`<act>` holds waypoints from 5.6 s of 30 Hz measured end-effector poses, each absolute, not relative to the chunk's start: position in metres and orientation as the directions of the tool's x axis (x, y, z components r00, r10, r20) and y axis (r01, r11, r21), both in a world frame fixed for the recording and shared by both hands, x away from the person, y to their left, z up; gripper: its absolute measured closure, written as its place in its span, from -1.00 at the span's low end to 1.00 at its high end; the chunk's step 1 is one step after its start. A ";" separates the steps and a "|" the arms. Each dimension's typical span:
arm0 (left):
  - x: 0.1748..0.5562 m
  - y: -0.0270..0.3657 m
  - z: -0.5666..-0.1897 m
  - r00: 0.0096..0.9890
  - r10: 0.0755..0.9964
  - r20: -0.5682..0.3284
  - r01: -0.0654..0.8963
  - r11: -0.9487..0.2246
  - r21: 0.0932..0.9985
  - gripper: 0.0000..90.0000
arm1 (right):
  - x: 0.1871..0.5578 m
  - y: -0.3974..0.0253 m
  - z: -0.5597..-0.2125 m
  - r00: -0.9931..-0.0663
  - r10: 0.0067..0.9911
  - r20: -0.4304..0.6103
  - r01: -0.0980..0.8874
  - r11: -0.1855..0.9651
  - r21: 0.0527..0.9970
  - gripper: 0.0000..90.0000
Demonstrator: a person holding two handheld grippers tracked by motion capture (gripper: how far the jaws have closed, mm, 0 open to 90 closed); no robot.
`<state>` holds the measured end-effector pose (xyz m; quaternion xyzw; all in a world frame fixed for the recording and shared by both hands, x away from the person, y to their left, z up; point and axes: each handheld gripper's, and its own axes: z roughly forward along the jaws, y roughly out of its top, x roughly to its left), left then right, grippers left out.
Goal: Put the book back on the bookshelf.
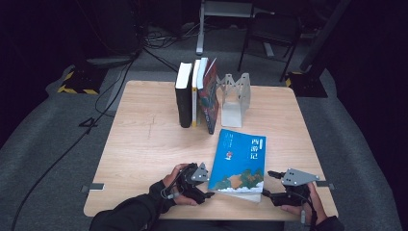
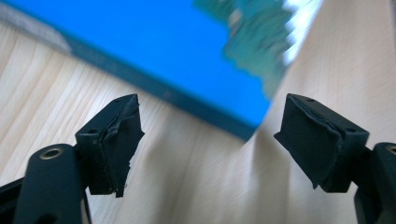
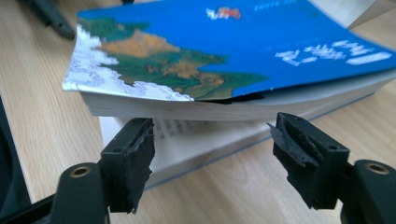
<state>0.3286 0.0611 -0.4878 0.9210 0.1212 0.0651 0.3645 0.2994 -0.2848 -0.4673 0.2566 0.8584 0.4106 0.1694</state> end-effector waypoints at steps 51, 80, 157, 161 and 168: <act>0.326 0.012 -0.457 0.969 0.234 0.074 0.099 -0.651 0.752 0.72 | 0.328 -0.258 -0.445 -0.820 0.545 -0.175 0.207 0.567 0.797 -0.42; 0.322 0.096 -0.454 0.933 0.346 0.097 0.153 -0.625 0.766 0.58 | 0.345 -0.206 -0.448 -0.928 0.305 -0.212 0.045 0.659 0.751 0.43; 0.354 0.100 -0.454 0.964 0.250 0.093 0.100 -0.663 0.742 0.58 | 0.330 -0.265 -0.456 -0.914 0.373 -0.163 0.090 0.576 0.813 0.48; 0.358 0.110 -0.453 0.949 0.304 0.086 0.152 -0.678 0.719 0.30 | 0.328 -0.248 -0.455 -0.912 0.355 -0.206 0.056 0.604 0.795 0.57; 0.334 0.110 -0.435 0.938 0.319 0.133 0.128 -0.679 0.723 0.01 | 0.323 -0.237 -0.446 -0.899 0.378 -0.221 0.062 0.610 0.790 0.59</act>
